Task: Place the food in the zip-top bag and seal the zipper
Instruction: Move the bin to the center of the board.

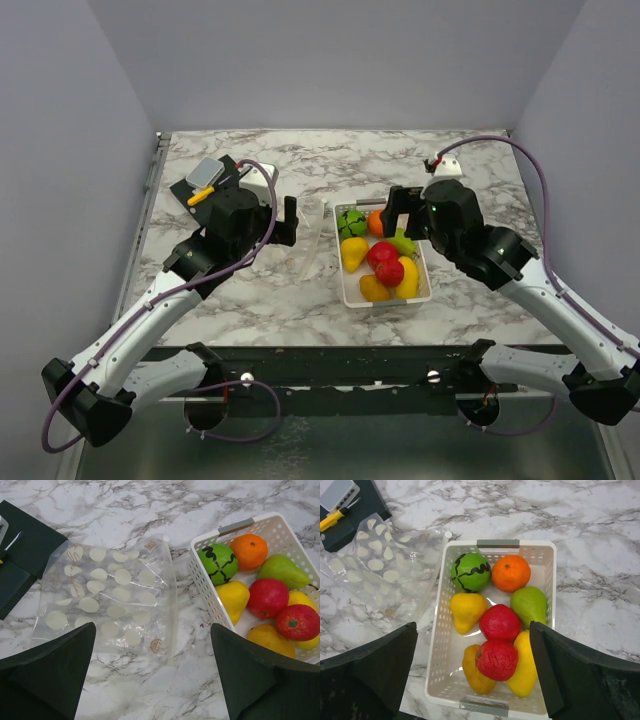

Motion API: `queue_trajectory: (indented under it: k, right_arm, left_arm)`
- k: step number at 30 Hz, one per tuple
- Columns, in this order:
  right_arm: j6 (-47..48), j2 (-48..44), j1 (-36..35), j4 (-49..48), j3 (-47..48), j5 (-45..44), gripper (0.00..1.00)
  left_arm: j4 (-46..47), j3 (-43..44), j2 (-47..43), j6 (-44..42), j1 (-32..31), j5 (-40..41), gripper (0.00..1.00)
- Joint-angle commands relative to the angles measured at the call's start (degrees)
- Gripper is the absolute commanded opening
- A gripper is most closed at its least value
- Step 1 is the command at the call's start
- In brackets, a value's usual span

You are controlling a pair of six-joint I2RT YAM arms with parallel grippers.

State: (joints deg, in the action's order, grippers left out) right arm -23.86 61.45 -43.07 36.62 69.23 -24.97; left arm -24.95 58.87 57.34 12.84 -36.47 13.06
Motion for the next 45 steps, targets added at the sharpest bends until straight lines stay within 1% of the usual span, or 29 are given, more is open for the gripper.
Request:
queue_trajectory:
  k: [1, 6, 12, 17, 23, 29, 39, 41, 45]
  right_arm:
    - [-2.4, 1.2, -0.3, 3.1, 0.5, 3.4, 1.0]
    - [-2.5, 1.6, -0.2, 2.0, -0.5, 7.7, 1.0]
    - [1.2, 2.6, -0.3, -1.3, -3.1, 16.7, 0.99]
    - [0.7, 5.7, -0.3, -1.1, -2.7, 18.7, 0.96]
    - [-1.4, 8.9, -2.8, -0.9, -2.2, 18.0, 0.9]
    - [-3.6, 14.3, -5.9, -0.3, -0.5, 14.8, 0.86]
    - [-6.8, 25.1, -7.3, 3.7, 6.1, 10.2, 0.75]
    - [-7.4, 26.6, -7.3, 3.7, 6.6, 9.1, 0.74]
    - [-8.4, 30.1, -7.3, 4.1, 7.4, 6.4, 0.69]
  left_arm:
    - [-3.7, 1.4, -0.1, -0.4, -0.1, 1.0, 0.99]
    - [-4.2, 1.3, -0.4, -0.6, -0.1, 1.8, 0.99]
    - [-5.0, 1.0, -0.7, -0.2, -0.1, 2.7, 0.99]
    - [-5.4, -0.1, -1.3, -0.2, -0.1, 3.4, 0.99]
    - [-5.2, -1.4, -2.2, 0.1, -0.1, 2.9, 0.99]
    - [-5.3, -1.6, -3.5, 0.0, -0.1, 3.5, 0.99]
    - [-5.5, -3.4, -4.5, -0.7, -0.1, 3.0, 0.99]
    - [-5.4, -3.5, -4.6, -0.9, -0.1, 2.9, 0.99]
    - [-5.5, -4.0, -4.4, -0.7, -0.1, 3.4, 0.99]
